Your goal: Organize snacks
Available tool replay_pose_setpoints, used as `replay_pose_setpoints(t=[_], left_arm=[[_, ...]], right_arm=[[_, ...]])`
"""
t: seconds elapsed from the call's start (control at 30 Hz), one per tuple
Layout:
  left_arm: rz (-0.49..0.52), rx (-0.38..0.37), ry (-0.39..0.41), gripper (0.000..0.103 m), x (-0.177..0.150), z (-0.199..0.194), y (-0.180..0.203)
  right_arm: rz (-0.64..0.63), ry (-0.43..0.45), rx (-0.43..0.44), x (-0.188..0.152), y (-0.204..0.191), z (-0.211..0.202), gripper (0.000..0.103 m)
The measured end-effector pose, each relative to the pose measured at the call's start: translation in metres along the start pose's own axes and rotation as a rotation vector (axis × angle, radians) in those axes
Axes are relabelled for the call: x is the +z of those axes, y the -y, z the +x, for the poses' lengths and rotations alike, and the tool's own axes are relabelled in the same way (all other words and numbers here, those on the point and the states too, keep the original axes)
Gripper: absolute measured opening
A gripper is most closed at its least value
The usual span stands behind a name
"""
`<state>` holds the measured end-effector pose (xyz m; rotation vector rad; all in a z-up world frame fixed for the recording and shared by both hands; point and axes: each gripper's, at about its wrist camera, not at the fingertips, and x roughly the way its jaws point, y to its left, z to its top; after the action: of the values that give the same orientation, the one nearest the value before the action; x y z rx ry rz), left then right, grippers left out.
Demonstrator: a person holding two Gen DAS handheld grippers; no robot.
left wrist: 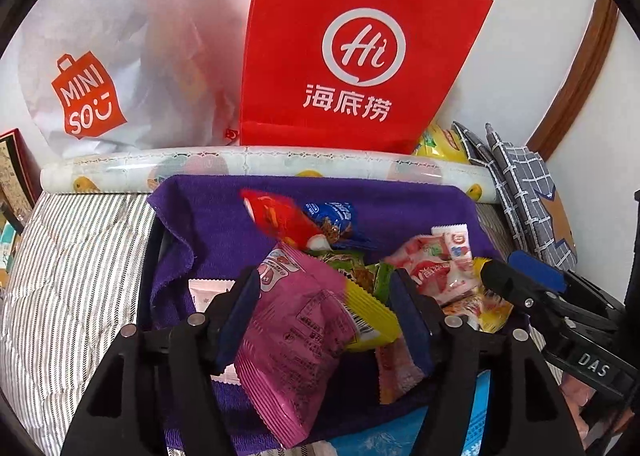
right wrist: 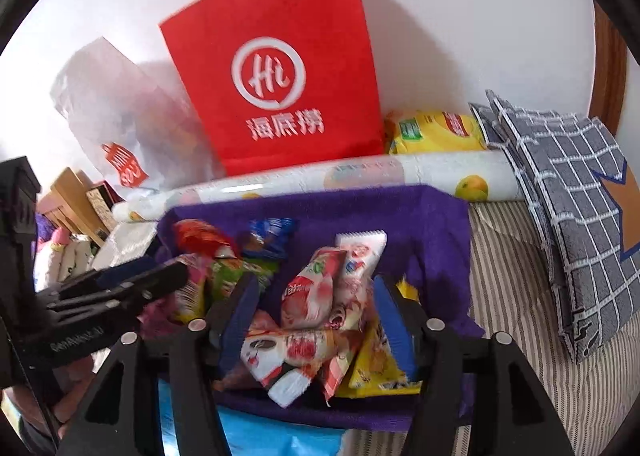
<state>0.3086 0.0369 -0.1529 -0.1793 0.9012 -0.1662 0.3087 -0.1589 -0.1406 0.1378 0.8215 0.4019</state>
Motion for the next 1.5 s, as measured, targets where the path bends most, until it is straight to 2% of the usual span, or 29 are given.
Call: replay_pose_setpoints(t=[0.23,0.43,0.8,1.0,1.03,1.07,1.1,1.23,1.5], left_arm=[[0.004,0.0,0.021,0.071,-0.005,-0.025,0.008],[0.017,0.0,0.026,0.071,-0.013,-0.054,0.018],[0.054,0.043,0.081,0.081,-0.047,-0.132,0.041],[0.059,0.061,0.109,0.082,-0.065,-0.167,0.052],[0.06,0.066,0.118,0.083,-0.069,-0.173,0.054],[0.063,0.069,0.125,0.086,-0.072,-0.179,0.056],[0.066,0.071,0.13,0.086,-0.074,-0.183,0.058],[0.087,0.086,0.152,0.09,-0.084,-0.202,0.068],[0.112,0.095,0.184,0.093,-0.099,-0.228,0.083]], right_arm=[[-0.01,0.027,-0.036,0.001,-0.014,-0.025,0.06],[0.044,0.044,-0.067,-0.009,-0.014,-0.063,0.06],[0.063,0.064,-0.144,-0.044,-0.026,-0.144,0.06],[0.061,0.068,-0.197,-0.062,-0.035,-0.181,0.06],[0.058,0.074,-0.208,-0.066,-0.037,-0.189,0.062],[0.056,0.08,-0.218,-0.07,-0.039,-0.195,0.071],[0.055,0.085,-0.223,-0.072,-0.04,-0.198,0.076],[0.056,0.105,-0.244,-0.083,-0.046,-0.221,0.085],[0.058,0.12,-0.288,-0.095,-0.051,-0.247,0.087]])
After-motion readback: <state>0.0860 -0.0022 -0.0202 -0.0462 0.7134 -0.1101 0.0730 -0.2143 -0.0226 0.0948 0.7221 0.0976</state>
